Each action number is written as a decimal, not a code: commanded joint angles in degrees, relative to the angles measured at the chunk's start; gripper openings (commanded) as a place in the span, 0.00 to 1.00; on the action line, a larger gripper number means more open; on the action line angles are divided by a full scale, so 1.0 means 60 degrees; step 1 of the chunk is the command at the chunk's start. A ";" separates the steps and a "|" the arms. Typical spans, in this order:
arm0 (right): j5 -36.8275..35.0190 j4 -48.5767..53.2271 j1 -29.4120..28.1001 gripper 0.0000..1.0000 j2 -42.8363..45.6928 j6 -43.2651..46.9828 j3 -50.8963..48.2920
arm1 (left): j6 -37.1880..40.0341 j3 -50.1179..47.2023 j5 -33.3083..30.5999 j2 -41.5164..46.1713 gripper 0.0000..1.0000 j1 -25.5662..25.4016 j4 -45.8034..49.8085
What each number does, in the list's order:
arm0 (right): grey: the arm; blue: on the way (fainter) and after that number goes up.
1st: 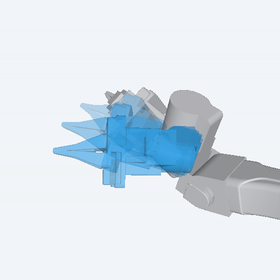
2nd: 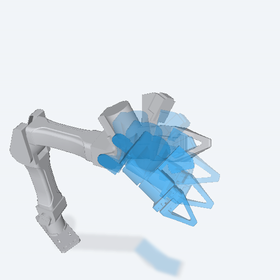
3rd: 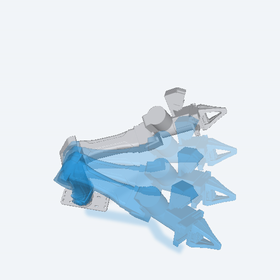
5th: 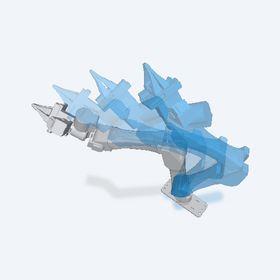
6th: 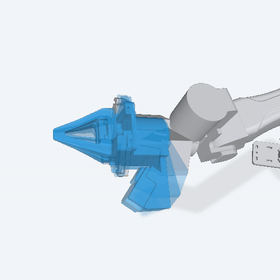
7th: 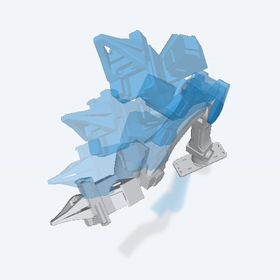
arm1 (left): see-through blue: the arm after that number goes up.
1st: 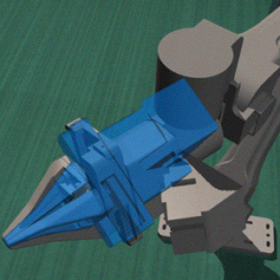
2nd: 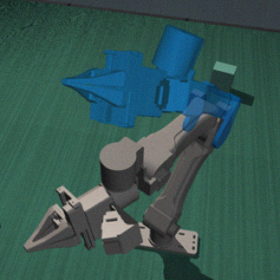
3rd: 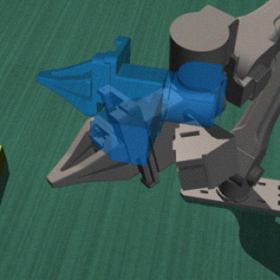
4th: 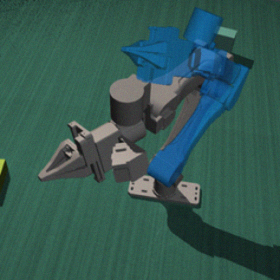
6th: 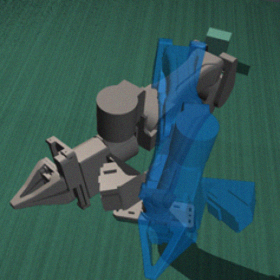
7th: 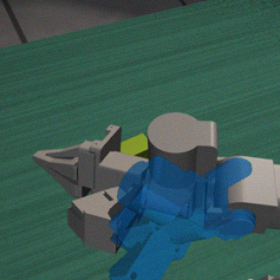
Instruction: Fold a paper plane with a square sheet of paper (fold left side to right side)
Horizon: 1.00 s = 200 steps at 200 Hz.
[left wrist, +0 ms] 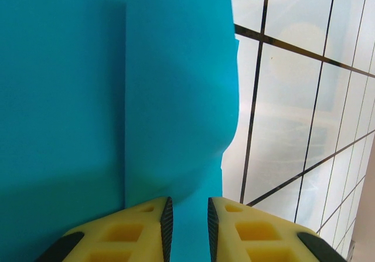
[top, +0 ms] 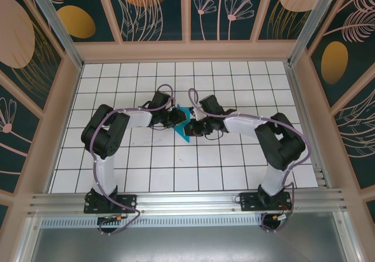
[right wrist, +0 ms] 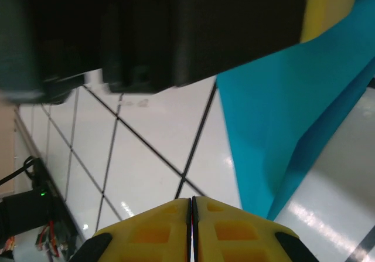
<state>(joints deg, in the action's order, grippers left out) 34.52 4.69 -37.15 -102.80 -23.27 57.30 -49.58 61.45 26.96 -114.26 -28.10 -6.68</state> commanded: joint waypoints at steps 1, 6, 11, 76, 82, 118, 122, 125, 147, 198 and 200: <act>-0.0290 -0.0104 -0.0144 0.12 -0.0644 0.0067 0.0355 | 0.0196 -0.0283 -0.0823 -0.0454 0.26 -0.0019 0.0775; -0.0309 -0.0069 -0.0151 0.12 -0.0744 0.0076 0.0367 | 0.0203 -0.0274 -0.0817 -0.0440 0.26 -0.0019 0.0776; -0.0352 -0.0022 -0.0165 0.12 -0.0833 0.0096 0.0369 | 0.0207 -0.0259 -0.0817 -0.0438 0.26 -0.0019 0.0776; -0.1335 0.0926 -0.0293 0.11 -0.1191 0.0318 -0.0028 | 0.0385 0.0099 -0.0895 -0.0333 0.31 -0.0012 0.1084; -0.1379 0.0979 -0.0309 0.10 -0.1206 0.0318 -0.0116 | 0.0433 0.0202 -0.0964 -0.0329 0.32 -0.0019 0.1167; -0.1419 0.0921 -0.0313 0.08 -0.1133 0.0249 -0.0801 | 0.0742 0.0835 -0.1399 -0.0435 0.36 0.0079 0.1594; -0.1411 0.0899 -0.0313 0.07 -0.1109 0.0234 -0.0862 | 0.0748 0.0871 -0.1410 -0.0453 0.36 0.0094 0.1589; -0.1408 0.0870 -0.0306 0.07 -0.1093 0.0220 -0.0922 | 0.0762 0.0907 -0.1424 -0.0480 0.36 0.0110 0.1583; -0.1359 0.0774 -0.0312 0.06 -0.1051 0.0172 -0.1160 | 0.0858 0.1155 -0.1499 -0.0605 0.36 0.0262 0.1618; -0.1228 0.0685 -0.0311 0.04 -0.1058 0.0141 -0.1288 | 0.1137 0.1962 -0.1547 -0.0873 0.38 0.0692 0.1799; -0.1217 0.0684 -0.0312 0.04 -0.1048 0.0142 -0.1288 | 0.1139 0.2001 -0.1538 -0.0892 0.38 0.0708 0.1801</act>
<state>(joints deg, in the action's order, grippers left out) 29.82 -1.61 -38.68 -107.13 -22.74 53.19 -45.80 70.30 24.77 -116.86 -27.40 3.70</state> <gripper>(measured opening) 0.060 0.378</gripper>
